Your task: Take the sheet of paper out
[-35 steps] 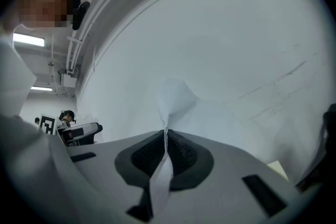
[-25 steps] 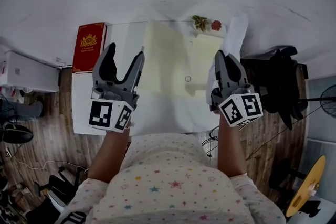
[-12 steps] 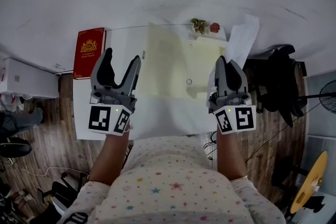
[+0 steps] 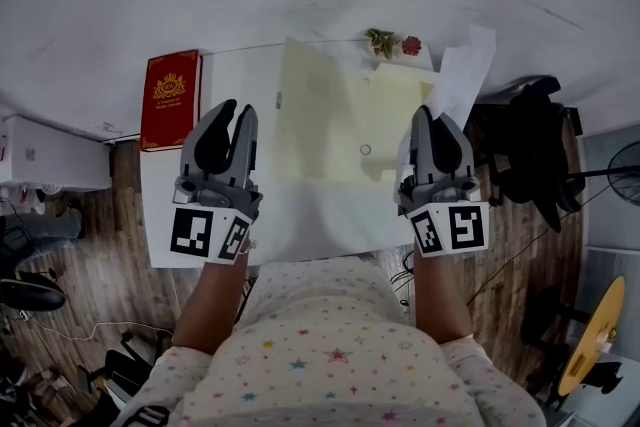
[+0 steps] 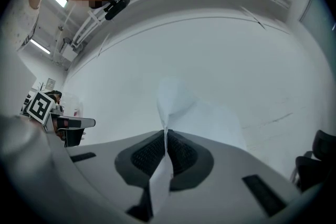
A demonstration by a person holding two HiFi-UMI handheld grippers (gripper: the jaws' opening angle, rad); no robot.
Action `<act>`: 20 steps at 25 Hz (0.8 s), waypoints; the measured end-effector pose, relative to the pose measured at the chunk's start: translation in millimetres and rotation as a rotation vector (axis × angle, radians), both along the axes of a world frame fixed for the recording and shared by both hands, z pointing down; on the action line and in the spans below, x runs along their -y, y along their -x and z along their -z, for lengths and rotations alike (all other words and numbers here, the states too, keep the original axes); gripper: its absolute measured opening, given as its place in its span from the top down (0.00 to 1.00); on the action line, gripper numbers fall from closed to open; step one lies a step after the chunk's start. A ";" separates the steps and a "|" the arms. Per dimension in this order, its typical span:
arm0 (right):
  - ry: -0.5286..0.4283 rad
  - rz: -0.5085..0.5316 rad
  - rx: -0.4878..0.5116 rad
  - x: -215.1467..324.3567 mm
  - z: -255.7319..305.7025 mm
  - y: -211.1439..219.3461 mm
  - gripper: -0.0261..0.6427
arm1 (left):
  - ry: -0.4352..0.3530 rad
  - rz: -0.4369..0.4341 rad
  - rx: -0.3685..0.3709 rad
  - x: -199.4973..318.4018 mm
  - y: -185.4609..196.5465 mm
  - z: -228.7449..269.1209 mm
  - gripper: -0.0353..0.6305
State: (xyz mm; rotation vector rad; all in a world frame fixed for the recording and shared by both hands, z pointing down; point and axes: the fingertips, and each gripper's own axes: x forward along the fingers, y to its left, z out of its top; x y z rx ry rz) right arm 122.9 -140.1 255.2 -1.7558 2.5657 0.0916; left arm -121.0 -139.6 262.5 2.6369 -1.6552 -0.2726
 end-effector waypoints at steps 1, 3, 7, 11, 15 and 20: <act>0.000 -0.004 0.000 -1.2 0.2 0.8 0.94 | 0.003 -0.011 0.002 -0.8 -0.7 -1.3 0.83; -0.002 -0.012 0.002 -3.5 0.4 3.0 0.94 | 0.008 -0.040 0.005 -2.6 -2.2 -3.6 0.87; -0.008 -0.015 0.005 -8.1 0.1 11.7 0.94 | 0.009 -0.068 0.016 -4.7 0.2 -5.5 0.90; -0.007 -0.019 -0.005 -10.9 -1.6 18.4 0.94 | 0.003 -0.083 0.020 -5.9 2.4 -4.2 0.90; -0.010 -0.020 -0.008 -10.5 -2.8 24.6 0.94 | 0.001 -0.090 0.023 -6.0 7.1 -5.6 0.91; -0.010 -0.025 0.001 -8.8 -1.5 27.8 0.94 | -0.005 -0.086 0.024 -4.7 12.7 -5.5 0.91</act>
